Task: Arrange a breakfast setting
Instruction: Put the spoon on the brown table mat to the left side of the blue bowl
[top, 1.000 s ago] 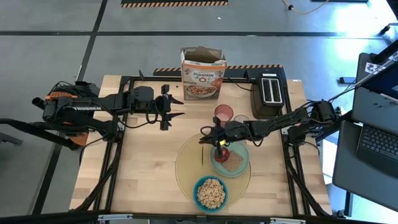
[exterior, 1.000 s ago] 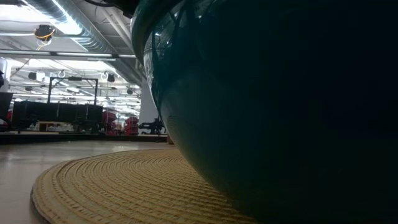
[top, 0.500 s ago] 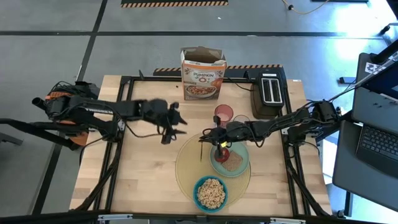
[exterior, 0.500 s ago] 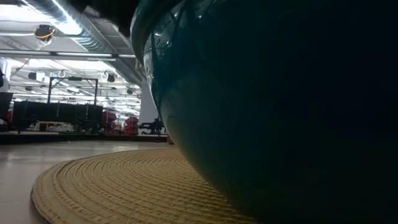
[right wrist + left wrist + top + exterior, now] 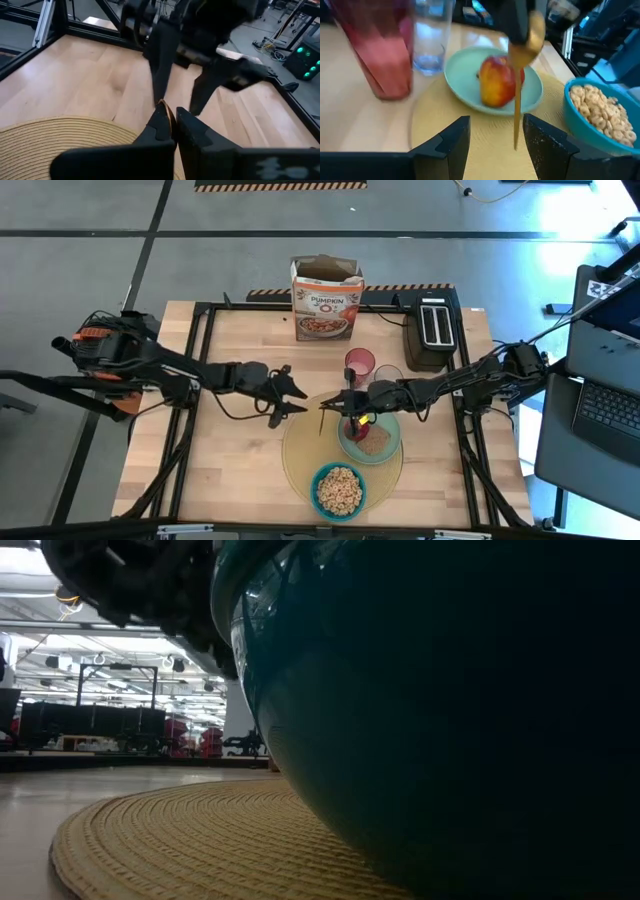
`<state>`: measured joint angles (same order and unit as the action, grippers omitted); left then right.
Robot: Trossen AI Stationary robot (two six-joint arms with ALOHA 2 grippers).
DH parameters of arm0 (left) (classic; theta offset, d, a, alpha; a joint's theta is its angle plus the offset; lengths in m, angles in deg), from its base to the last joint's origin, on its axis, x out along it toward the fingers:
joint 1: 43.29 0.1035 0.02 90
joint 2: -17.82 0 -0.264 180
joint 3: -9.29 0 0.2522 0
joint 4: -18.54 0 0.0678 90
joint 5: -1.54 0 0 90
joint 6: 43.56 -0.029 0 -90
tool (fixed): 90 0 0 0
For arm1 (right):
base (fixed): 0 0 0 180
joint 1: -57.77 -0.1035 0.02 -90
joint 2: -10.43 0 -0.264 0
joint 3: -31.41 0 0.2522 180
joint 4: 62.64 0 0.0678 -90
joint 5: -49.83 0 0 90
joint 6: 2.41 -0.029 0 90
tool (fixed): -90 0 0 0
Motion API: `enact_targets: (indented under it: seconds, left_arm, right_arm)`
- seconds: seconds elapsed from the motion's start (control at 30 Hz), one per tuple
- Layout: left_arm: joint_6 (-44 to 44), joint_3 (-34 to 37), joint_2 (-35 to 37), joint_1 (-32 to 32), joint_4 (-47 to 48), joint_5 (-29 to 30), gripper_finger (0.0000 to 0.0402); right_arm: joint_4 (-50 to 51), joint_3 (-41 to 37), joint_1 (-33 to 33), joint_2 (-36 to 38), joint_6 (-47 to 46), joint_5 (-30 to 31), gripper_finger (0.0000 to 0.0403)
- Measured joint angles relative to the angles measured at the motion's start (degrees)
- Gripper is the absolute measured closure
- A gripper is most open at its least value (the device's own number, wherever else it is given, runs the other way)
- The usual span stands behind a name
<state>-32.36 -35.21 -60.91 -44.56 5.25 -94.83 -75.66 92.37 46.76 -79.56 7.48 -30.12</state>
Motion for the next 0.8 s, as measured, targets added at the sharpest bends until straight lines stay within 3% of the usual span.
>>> enact_targets:
  seconds: [0.23,0.4,0.8]
  left_arm:
    - [2.3,-0.7,-9.9,-1.6,-13.8,-4.0,0.0227]
    - [3.3,-3.3,-15.6,-1.3,-17.4,-5.3,0.0227]
    - [3.9,-6.1,-17.8,-0.1,-19.0,-5.3,0.0228]
  right_arm:
    - [-0.5,0.0,0.1,0.0,0.0,0.0,0.0403]
    - [-0.2,0.0,0.1,0.0,-0.4,0.0,0.0403]
    - [-0.1,0.0,0.1,0.0,-0.3,1.0,0.0403]
